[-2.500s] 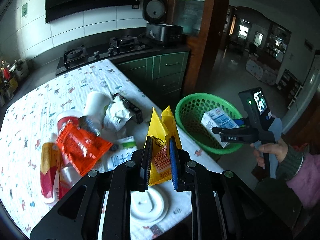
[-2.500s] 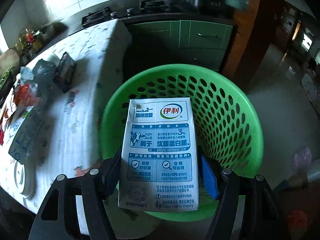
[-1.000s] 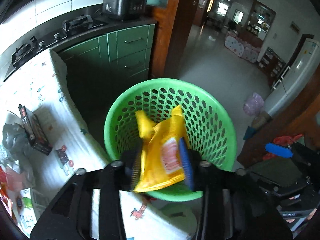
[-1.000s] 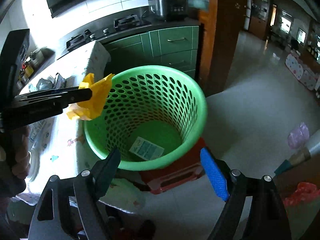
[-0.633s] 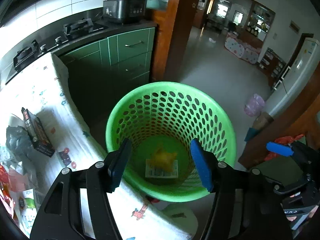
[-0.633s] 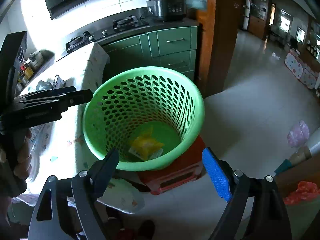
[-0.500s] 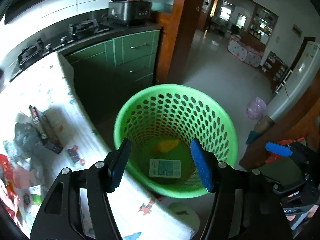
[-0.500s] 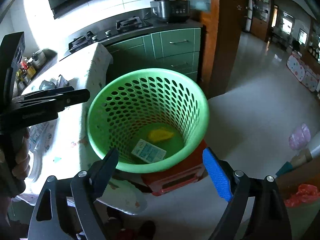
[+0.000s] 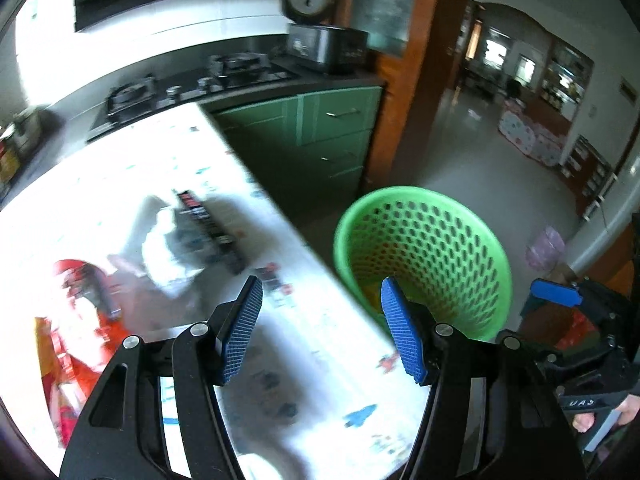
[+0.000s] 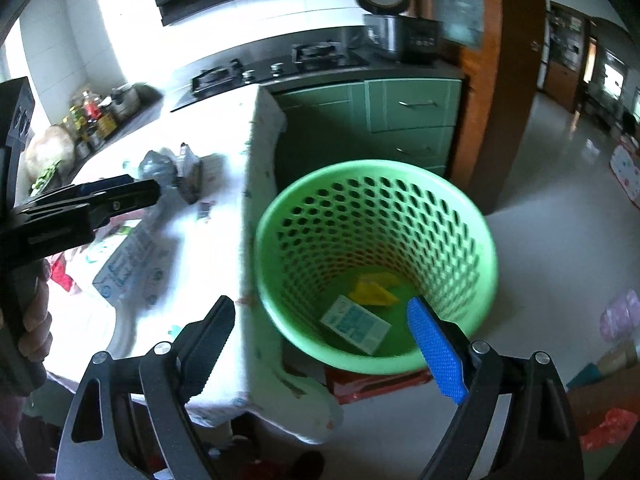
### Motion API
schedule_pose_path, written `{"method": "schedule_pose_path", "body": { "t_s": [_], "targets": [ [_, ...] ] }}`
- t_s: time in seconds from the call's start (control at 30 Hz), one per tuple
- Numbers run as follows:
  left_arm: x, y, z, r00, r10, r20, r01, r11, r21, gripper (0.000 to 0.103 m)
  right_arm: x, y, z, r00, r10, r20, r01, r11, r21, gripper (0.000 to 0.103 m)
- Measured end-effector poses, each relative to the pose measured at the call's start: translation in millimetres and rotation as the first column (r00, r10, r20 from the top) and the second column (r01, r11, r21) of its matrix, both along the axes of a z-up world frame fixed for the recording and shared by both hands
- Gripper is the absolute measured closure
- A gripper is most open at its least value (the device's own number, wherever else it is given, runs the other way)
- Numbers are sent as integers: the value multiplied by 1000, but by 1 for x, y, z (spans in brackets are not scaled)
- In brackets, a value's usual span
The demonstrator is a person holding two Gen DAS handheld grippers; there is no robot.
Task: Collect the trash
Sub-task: 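Move the left gripper to the orange snack bag while the right moves to crumpled white plastic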
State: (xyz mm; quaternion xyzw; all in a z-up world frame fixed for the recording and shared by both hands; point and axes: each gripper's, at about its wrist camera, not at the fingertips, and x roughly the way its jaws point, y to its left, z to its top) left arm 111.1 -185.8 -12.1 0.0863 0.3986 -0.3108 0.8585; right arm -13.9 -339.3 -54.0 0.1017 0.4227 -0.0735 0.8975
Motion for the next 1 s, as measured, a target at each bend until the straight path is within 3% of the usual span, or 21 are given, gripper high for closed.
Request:
{"method": "schedule_pose_path", "body": {
  "t_s": [0.23, 0.53, 1.0],
  "targets": [
    [10, 63, 8, 992, 127, 7, -127, 992, -19, 41, 24, 31, 9, 996, 91, 19, -91, 996, 5, 18],
    [22, 130, 7, 964, 267, -6, -267, 963, -31, 41, 65, 71, 17, 980, 197, 39, -197, 980, 7, 18],
    [39, 183, -10, 938, 342, -63, -344, 938, -33, 42, 153, 131, 23, 947, 315, 62, -318, 947, 44, 25]
  ]
}}
